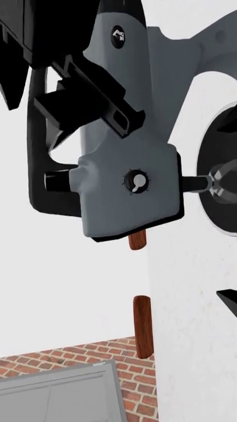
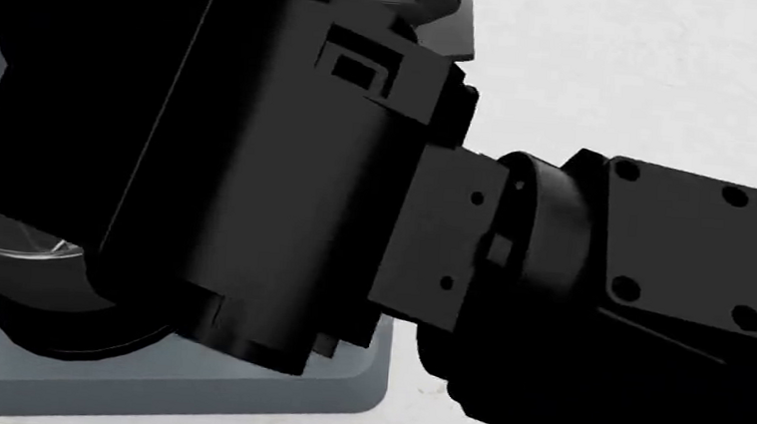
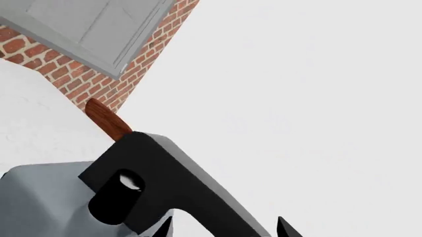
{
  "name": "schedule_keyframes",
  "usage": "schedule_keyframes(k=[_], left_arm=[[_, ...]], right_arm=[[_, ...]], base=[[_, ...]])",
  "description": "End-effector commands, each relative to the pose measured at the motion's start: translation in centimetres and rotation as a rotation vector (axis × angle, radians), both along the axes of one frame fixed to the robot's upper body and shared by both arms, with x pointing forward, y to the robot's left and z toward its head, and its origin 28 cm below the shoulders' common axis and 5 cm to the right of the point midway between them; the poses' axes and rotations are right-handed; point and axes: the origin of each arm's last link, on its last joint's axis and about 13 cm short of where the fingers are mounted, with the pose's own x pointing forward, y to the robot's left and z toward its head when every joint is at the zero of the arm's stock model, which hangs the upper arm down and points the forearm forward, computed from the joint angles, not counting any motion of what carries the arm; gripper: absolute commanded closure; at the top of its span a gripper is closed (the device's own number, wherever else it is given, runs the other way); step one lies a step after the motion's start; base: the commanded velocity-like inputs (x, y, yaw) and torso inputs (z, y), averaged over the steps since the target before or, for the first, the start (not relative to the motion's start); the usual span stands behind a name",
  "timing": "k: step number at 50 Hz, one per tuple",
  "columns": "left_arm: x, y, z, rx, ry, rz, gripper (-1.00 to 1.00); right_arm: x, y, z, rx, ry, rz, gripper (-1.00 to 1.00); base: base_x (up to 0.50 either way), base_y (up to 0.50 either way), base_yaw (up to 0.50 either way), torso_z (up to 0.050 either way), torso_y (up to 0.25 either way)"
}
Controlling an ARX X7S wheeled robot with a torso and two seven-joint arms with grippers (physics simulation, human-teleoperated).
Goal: Close the stand mixer head.
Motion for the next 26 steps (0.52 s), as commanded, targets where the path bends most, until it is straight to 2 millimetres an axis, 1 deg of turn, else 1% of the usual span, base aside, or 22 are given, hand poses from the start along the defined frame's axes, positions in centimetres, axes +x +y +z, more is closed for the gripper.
schedule_keyframes(k=[1,4,8,14,17,20,21,24,26], left_arm=[[-0.2,0.0,-0.2,-0.013,-0.032,0.003,-1.0],[-0.3,0.1,-0.1,-0.014,-0.034,0.005,-1.0],[-0.3,0.2,-0.2,-0.016,-0.034,0.008,-1.0],[-0.4,0.4,-0.2,-0.021,-0.039,0.013,-1.0],[-0.4,0.3,-0.2,-0.021,-0.038,0.011,-1.0],[-0.3,0.2,-0.2,-0.019,-0.036,0.011,-1.0],[-0.3,0.2,-0.2,-0.021,-0.035,0.01,-1.0],[-0.3,0.2,-0.2,-0.02,-0.035,0.009,-1.0],[-0.2,0.1,-0.3,-0.018,-0.032,0.006,-1.0]], right_arm=[[-2.5,1.3,-16.9,-0.599,0.839,0.267,-1.0],[-3.2,1.1,-18.6,-0.652,0.874,0.293,-1.0],[-4.0,0.8,-20.2,-0.711,0.903,0.314,-1.0],[-4.8,0.5,-21.8,-0.75,0.932,0.308,-1.0],[-4.5,0.6,-21.5,-0.723,0.929,0.294,-1.0],[-4.0,0.9,-20.6,-0.677,0.91,0.282,-1.0],[-3.9,1.1,-20.0,-0.64,0.901,0.278,-1.0],[-3.9,1.3,-18.9,-0.604,0.881,0.285,-1.0],[-4.2,1.5,-17.8,-0.566,0.849,0.3,-1.0]], base=[[0.01,0.01,0.01,0.0,0.0],[0.01,0.01,0.01,-0.007,0.0],[0.01,0.01,0.01,-0.003,0.0],[0.01,0.01,0.0,-0.003,0.0],[0.0,0.01,0.0,0.0,0.0],[0.0,0.01,0.0,-0.003,0.0],[0.01,0.0,0.0,0.0,0.0],[0.0,0.0,0.0,-0.004,0.0],[0.0,0.0,0.0,0.0,0.0]])
